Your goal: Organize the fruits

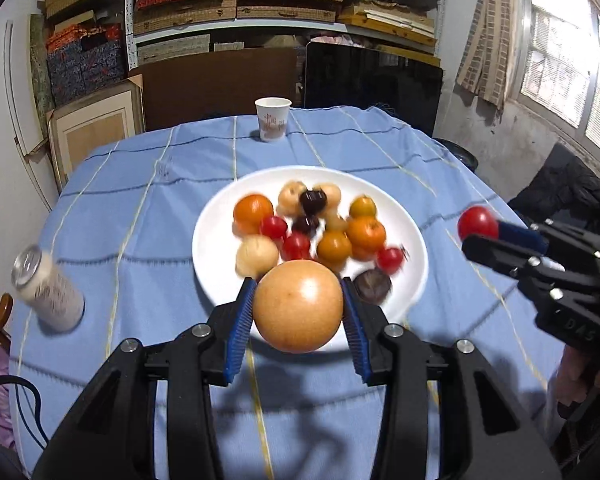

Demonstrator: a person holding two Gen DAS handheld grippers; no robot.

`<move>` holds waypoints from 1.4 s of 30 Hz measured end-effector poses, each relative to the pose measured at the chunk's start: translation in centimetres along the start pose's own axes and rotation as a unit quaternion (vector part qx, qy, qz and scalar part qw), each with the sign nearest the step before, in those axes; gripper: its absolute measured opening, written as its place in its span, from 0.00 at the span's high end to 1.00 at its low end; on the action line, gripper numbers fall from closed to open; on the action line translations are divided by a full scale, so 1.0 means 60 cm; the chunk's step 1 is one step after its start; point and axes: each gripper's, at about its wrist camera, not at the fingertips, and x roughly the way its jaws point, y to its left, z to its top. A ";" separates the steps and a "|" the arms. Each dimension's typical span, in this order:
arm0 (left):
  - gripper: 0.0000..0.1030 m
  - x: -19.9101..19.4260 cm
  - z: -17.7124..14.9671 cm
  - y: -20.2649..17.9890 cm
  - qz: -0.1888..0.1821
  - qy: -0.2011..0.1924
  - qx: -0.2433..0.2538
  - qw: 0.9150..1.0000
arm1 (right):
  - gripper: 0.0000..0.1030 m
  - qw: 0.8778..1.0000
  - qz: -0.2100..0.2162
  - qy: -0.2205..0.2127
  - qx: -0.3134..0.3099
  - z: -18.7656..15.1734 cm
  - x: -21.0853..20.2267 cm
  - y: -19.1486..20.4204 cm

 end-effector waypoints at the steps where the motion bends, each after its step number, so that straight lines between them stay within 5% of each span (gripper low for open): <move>1: 0.60 0.009 0.010 0.002 0.001 0.001 -0.002 1.000 | 0.72 1.000 0.005 0.001 0.000 0.019 0.011 -0.005; 13: 0.60 0.154 0.063 0.041 0.018 0.049 -0.023 0.998 | 0.70 0.997 0.032 0.061 0.025 0.087 0.203 -0.042; 15: 0.55 0.166 0.059 0.043 0.020 0.055 -0.023 0.998 | 0.60 0.997 0.030 0.063 0.024 0.083 0.214 -0.042; 18: 0.40 0.165 0.055 0.043 0.016 0.053 -0.026 0.998 | 0.58 0.997 0.033 0.064 0.022 0.081 0.214 -0.040; 22: 0.19 0.128 0.048 0.034 0.019 0.038 -0.023 0.999 | 0.58 0.997 0.036 0.054 0.030 0.073 0.178 -0.039; 26: 0.06 0.059 0.012 0.017 0.021 0.016 -0.014 1.000 | 0.34 0.999 0.031 0.030 0.032 0.038 0.096 -0.028; 32: 0.05 -0.032 -0.073 -0.017 0.014 0.010 -0.012 1.000 | 0.21 0.999 0.025 0.023 0.029 -0.045 -0.017 0.006; 42: 0.05 -0.208 -0.204 -0.048 0.095 -0.033 -0.029 0.994 | 0.06 0.998 -0.024 0.027 0.041 -0.172 -0.168 0.056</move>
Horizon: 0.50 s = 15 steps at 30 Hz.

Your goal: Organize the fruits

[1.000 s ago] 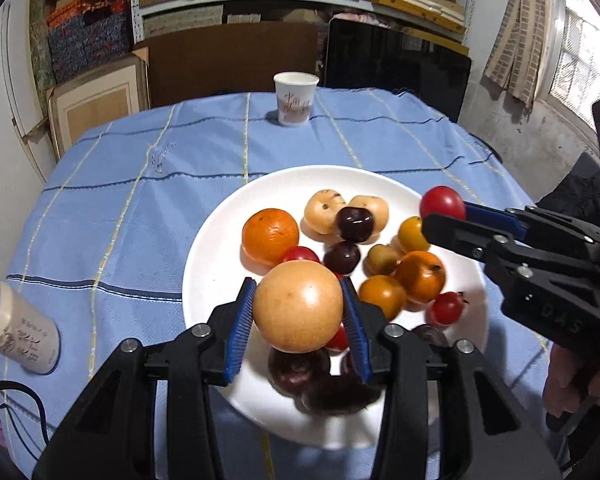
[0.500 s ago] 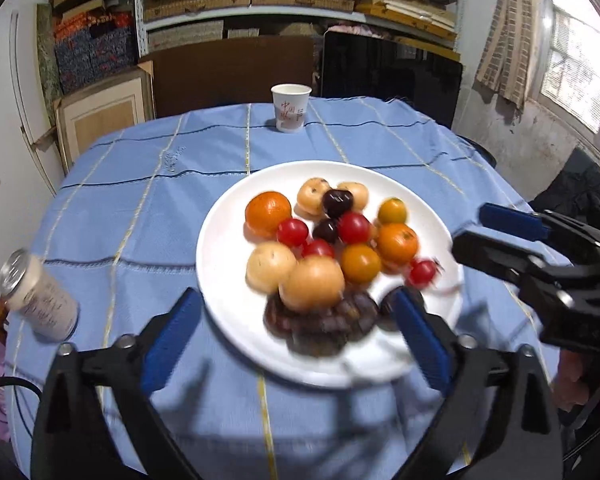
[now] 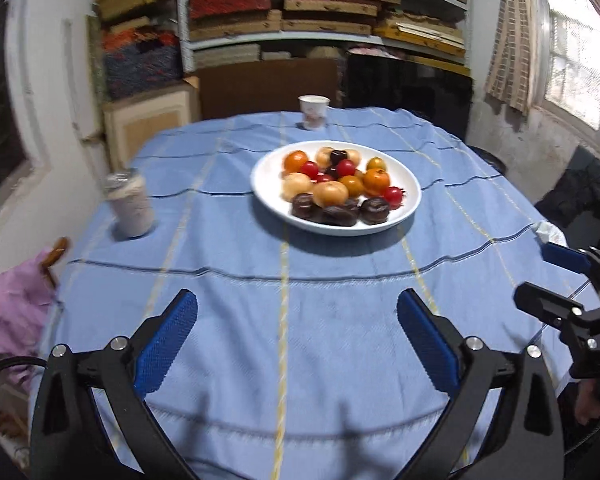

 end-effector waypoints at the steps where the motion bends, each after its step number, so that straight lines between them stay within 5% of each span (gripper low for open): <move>1: 0.05 -0.015 -0.005 0.000 0.006 -0.005 -0.001 1.000 | 0.06 1.000 -0.002 -0.002 0.002 -0.004 -0.010 0.002; 7: 0.05 -0.074 -0.014 0.010 -0.021 -0.003 -0.035 0.999 | 0.04 1.000 -0.006 -0.012 0.018 -0.011 -0.062 0.017; 15: 0.05 -0.117 -0.019 0.011 -0.002 -0.023 -0.042 0.999 | 0.04 0.999 -0.029 -0.036 0.003 -0.017 -0.103 0.035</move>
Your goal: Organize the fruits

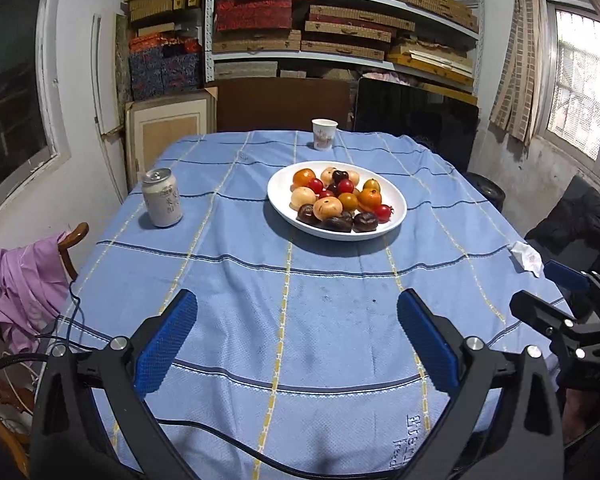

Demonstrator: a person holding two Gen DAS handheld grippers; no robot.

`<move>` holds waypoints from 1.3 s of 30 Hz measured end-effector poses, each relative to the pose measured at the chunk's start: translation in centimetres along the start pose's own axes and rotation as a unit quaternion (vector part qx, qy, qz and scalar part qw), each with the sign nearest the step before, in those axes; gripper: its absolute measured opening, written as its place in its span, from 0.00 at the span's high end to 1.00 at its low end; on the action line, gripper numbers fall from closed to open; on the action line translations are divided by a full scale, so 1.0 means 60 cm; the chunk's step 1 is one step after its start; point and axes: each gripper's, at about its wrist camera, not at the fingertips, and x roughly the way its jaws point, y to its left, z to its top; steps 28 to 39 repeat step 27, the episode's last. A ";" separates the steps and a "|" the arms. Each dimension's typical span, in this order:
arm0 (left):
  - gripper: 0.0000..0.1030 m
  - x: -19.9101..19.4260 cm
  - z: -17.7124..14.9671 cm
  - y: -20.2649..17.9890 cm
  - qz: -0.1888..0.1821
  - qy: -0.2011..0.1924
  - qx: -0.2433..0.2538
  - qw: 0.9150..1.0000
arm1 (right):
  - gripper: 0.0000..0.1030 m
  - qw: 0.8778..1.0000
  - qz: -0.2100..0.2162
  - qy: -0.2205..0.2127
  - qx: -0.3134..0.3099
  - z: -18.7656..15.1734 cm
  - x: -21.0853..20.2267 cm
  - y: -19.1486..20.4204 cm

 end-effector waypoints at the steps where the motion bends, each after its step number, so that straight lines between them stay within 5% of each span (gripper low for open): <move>1: 0.05 -0.002 0.001 0.000 0.003 0.000 0.001 1.000 | 0.04 1.000 -0.004 -0.001 -0.004 0.000 -0.001 0.002; 39: 0.05 0.010 0.007 -0.005 0.034 0.003 0.014 0.999 | 0.04 1.000 -0.004 0.000 -0.008 -0.006 0.007 0.009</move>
